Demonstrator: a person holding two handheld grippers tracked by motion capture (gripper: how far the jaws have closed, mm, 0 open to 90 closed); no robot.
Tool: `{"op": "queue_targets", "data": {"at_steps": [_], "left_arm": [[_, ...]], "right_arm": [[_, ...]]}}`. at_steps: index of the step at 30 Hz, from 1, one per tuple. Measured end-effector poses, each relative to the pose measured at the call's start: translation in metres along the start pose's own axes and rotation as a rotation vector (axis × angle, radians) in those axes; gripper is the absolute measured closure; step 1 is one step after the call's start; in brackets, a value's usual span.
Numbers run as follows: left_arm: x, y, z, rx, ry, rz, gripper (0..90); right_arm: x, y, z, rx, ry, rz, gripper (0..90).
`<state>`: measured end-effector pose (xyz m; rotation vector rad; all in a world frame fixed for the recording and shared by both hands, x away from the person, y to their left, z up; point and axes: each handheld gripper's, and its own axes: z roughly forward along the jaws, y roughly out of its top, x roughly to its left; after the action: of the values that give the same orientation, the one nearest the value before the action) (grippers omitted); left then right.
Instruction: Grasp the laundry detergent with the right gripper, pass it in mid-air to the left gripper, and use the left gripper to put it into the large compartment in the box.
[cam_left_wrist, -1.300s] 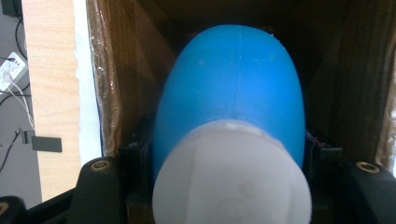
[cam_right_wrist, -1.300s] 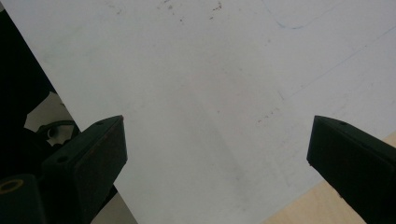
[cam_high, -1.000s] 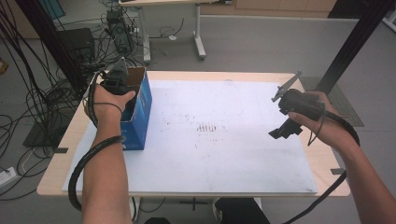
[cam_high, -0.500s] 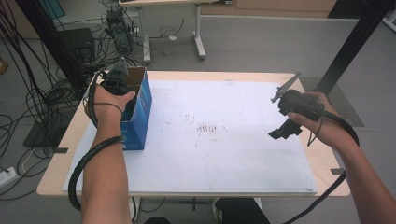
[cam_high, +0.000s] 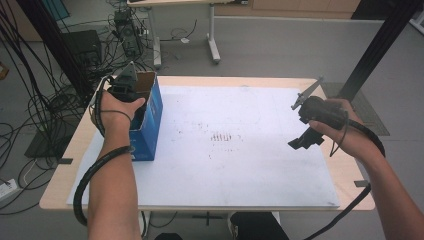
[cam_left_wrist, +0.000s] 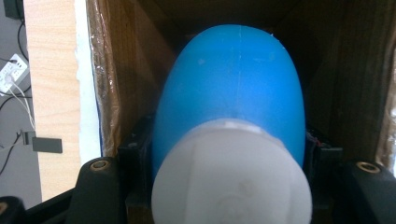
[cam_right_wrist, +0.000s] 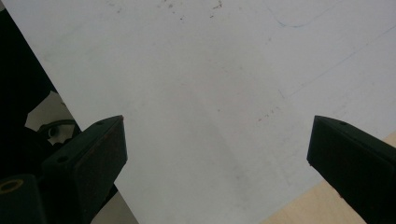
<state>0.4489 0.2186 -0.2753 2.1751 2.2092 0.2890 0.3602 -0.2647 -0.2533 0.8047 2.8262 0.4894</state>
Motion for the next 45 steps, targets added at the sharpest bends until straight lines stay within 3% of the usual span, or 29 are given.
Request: {"op": "queue_targets", "data": {"at_steps": [45], "left_arm": [[-0.0023, -0.0017, 0.0003, -0.012, 0.007, 0.002, 36.2]], "right_arm": [[-0.0007, 0.0014, -0.0048, -0.004, -0.012, -0.005, 4.8]]}}
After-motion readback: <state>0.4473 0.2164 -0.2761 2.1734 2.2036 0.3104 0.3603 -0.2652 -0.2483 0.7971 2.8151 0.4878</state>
